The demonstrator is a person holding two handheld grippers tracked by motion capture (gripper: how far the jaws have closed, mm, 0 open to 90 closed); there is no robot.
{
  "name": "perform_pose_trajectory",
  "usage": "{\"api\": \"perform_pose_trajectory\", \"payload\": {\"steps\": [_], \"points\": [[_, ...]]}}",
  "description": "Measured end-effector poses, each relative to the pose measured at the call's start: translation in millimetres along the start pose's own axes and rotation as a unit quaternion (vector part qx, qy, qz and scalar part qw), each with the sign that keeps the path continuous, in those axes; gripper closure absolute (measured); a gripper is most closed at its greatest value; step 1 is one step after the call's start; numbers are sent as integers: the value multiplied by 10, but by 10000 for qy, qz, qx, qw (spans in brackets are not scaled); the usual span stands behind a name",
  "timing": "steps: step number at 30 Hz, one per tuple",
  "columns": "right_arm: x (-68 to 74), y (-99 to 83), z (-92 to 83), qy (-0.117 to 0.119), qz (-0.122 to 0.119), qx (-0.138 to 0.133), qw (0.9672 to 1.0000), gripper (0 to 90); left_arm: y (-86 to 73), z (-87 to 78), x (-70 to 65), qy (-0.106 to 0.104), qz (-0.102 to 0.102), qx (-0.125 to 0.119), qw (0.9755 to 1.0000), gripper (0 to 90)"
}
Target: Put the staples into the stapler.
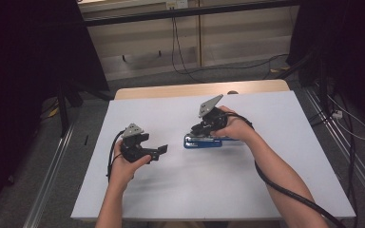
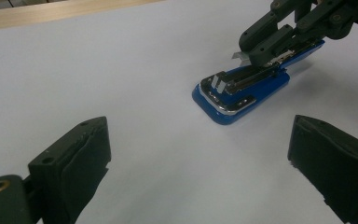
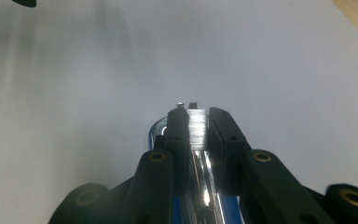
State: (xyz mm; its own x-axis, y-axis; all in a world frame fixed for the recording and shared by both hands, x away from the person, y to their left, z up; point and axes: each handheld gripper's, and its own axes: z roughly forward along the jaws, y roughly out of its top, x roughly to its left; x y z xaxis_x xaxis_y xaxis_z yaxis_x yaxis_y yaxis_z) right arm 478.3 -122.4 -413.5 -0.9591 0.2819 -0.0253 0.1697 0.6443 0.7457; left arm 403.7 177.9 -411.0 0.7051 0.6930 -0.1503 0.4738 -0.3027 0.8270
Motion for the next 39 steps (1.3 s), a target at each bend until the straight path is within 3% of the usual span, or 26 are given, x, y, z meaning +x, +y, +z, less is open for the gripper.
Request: {"api": "perform_pose_trajectory", "payload": {"steps": [39], "points": [[-70, -73, 121, 245, -192, 85, 9995, 799, -10, 33, -4, -40, 2, 69, 10000, 60]]}}
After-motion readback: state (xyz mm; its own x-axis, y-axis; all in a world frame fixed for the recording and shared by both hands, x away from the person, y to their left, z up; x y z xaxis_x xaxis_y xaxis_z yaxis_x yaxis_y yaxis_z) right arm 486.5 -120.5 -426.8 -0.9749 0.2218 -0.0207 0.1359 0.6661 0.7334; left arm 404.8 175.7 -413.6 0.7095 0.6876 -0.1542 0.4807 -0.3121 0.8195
